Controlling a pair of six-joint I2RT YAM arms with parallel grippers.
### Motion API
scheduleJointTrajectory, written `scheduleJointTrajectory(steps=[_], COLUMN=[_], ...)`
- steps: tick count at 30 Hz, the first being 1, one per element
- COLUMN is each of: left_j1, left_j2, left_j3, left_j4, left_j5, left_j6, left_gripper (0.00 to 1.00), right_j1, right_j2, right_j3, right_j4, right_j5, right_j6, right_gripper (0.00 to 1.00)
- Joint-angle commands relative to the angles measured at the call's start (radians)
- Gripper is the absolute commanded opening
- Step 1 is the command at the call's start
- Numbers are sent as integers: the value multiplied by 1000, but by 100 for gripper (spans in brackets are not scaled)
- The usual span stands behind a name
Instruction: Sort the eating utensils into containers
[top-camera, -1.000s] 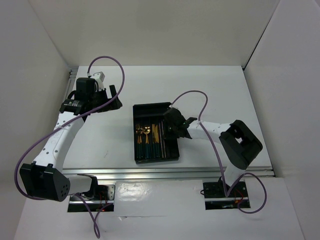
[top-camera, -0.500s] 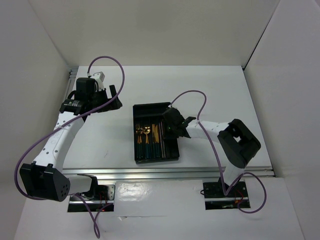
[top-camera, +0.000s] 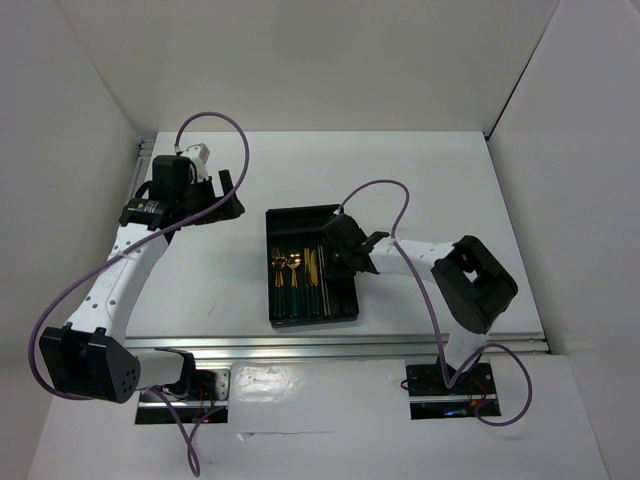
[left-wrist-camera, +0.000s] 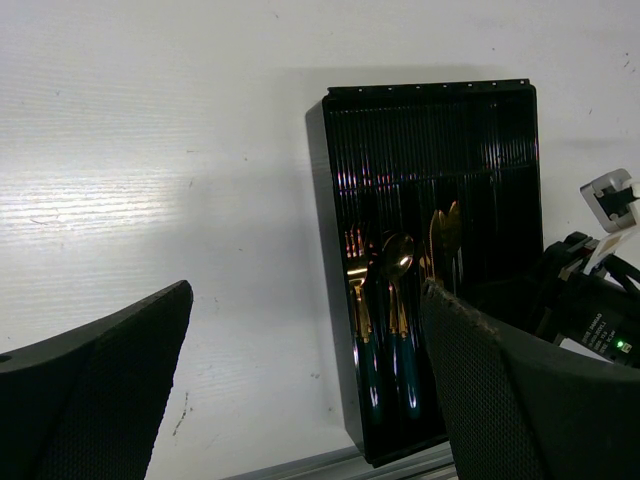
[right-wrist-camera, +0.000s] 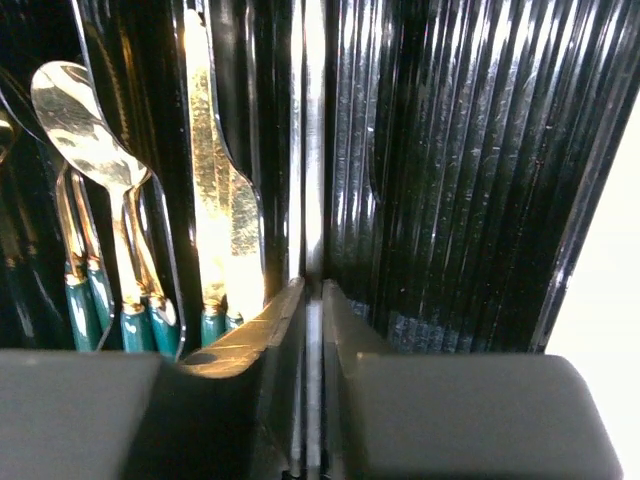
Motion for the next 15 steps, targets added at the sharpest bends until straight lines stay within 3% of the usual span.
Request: scheduleJointTrajectory(steps=[1,5,15], left_j1=[6,6,6], left_j2=[-11,-11,-2], left_j3=[-3,-3,-3], left_j4=[20,20,20], left_j5=[-3,-3,-3], left_j6=[14,14,14], left_gripper=[100,100,100], right_j1=[12,12,12], right_j2=[9,9,-110], right_j3=[52,72,140], right_j4=[-18,-40,-106], right_j5=[8,8,78], right_j6=[-15,-24,-69], right_gripper=[27,37,48])
